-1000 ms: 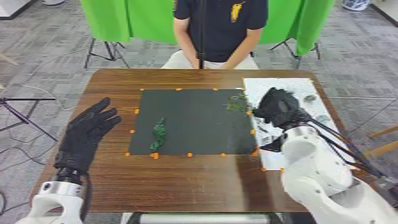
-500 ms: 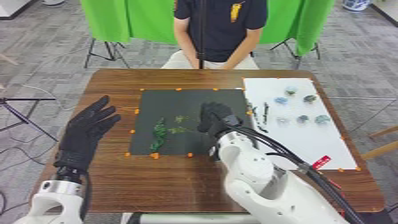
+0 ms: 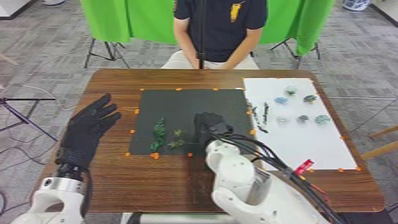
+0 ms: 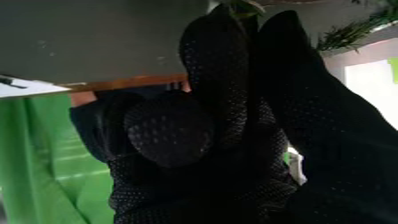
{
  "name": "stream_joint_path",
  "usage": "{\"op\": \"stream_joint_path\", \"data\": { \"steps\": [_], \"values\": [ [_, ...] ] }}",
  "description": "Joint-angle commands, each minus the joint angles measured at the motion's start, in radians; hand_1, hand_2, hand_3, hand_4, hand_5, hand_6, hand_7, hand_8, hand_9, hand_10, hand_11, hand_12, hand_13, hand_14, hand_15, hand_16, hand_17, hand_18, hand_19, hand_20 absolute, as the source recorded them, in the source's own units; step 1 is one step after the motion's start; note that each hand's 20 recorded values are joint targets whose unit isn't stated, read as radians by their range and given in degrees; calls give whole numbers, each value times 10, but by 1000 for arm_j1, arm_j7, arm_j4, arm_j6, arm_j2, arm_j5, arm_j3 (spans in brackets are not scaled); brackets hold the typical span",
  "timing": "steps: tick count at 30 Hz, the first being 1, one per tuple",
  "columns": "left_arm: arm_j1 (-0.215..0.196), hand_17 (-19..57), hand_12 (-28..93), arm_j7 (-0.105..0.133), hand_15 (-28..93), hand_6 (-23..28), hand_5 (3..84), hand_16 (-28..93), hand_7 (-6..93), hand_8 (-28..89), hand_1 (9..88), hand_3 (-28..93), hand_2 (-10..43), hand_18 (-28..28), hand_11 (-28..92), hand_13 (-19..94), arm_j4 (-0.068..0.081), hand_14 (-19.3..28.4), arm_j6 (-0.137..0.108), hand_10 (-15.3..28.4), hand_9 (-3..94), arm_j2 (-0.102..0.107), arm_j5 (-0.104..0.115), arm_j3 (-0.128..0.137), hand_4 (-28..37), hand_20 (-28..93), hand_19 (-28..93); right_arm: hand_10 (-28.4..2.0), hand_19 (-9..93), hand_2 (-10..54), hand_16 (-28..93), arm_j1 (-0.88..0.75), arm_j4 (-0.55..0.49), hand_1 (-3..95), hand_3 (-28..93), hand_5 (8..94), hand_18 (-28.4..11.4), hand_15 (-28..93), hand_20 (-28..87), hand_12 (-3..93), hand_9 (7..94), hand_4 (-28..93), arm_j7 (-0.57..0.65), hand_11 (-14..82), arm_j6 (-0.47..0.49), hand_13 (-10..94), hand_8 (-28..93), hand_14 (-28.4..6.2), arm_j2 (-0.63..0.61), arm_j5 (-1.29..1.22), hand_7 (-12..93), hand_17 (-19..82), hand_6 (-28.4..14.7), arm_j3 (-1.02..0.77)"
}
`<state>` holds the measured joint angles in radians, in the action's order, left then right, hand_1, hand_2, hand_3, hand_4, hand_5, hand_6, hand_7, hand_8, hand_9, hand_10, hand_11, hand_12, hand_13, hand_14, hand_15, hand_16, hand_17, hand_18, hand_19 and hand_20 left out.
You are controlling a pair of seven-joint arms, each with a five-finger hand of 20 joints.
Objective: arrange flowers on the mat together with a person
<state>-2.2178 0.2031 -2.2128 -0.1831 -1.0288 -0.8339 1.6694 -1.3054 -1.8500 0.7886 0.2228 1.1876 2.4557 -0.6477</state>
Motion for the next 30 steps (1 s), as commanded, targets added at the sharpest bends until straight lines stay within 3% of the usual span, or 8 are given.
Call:
{"op": "stream_joint_path", "data": {
  "steps": [1,12,26,30],
  "values": [
    [0,-102,48,-29,389,78,382,-79,106,-90,250,793,44,212,250,204,6,210,18,172,299,-11,-11,-2,-248,111,390,-108,932,-95,228,-23,-14,518,644,906,-218,686,392,238,927,-238,6,417,14,865,117,-83,39,0,178,541,-13,5],
    [5,-101,44,-49,386,80,378,-78,101,-86,253,782,51,212,253,203,8,204,28,171,293,-16,-16,-4,-244,118,391,-106,932,-95,225,-35,-11,498,624,880,-210,671,379,229,930,-233,15,399,3,874,75,-78,73,-17,146,552,-17,-5],
    [15,-110,70,-46,420,78,381,-64,129,-91,255,761,69,233,255,239,13,244,24,187,336,-14,-15,-11,-249,115,414,-105,932,-85,222,-29,-12,462,601,827,-200,625,333,209,920,-233,0,361,-38,879,10,-67,82,-1,130,554,-18,0],
    [8,-111,81,-37,426,76,383,-62,137,-94,255,760,70,236,250,246,11,250,19,188,347,-13,-15,-7,-251,110,421,-106,932,-82,223,-32,-33,459,596,815,-196,613,313,201,918,-230,-20,345,-90,877,-2,-66,79,-4,133,551,-19,-11]
  ]
}}
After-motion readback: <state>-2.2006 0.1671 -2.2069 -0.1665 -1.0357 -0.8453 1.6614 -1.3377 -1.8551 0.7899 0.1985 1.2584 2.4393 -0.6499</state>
